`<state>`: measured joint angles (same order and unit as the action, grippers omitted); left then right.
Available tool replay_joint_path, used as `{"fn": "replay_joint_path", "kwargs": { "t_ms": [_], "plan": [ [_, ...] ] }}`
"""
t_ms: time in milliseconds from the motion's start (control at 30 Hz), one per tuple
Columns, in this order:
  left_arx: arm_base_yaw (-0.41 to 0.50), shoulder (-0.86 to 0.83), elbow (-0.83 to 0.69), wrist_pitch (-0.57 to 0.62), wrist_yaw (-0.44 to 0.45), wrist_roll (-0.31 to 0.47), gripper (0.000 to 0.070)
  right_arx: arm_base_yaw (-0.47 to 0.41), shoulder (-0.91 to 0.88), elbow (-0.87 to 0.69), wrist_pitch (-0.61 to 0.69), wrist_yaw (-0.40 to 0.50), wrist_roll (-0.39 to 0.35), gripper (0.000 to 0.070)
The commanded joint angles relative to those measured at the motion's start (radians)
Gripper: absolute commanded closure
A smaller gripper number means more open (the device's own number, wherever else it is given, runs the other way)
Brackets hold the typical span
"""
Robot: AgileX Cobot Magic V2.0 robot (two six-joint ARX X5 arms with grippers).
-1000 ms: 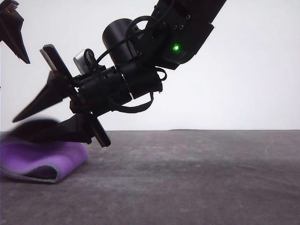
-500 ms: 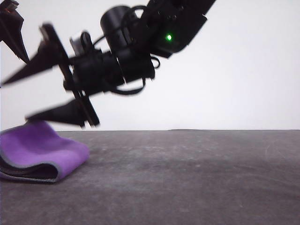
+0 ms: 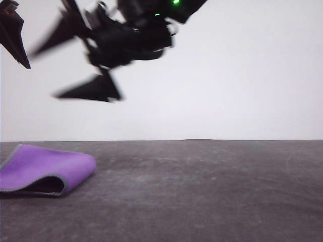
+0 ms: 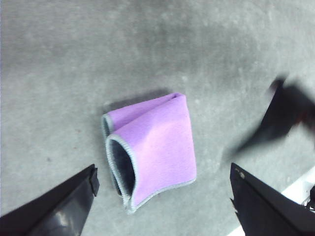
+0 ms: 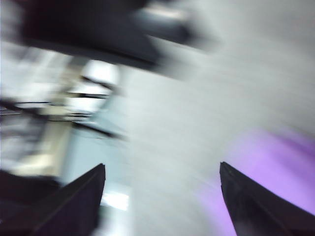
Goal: Fold clothes
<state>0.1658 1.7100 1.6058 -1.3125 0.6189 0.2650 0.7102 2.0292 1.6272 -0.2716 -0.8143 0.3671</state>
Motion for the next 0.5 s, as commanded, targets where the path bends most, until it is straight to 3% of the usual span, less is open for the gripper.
{"fn": "replay_joint_path", "kwargs": {
  "t_ms": [0, 167, 267, 467],
  "plan": [
    [0.007, 0.016, 0.021, -0.002, 0.002, 0.010, 0.0184, -0.024, -0.031, 0.026, -0.152, 0.079, -0.214, 0.0235],
    [0.008, 0.015, 0.020, 0.003, 0.016, 0.011, 0.0184, -0.113, -0.135, 0.025, -0.489, 0.355, -0.415, 0.0235],
    [0.005, 0.015, 0.021, 0.009, 0.017, 0.014, 0.0184, -0.172, -0.196, 0.023, -0.573, 0.459, -0.444, 0.0235],
    [0.017, 0.015, 0.020, 0.019, 0.016, 0.014, 0.0184, -0.303, -0.310, 0.022, -0.618, 0.516, -0.448, 0.0235]
  ]
}}
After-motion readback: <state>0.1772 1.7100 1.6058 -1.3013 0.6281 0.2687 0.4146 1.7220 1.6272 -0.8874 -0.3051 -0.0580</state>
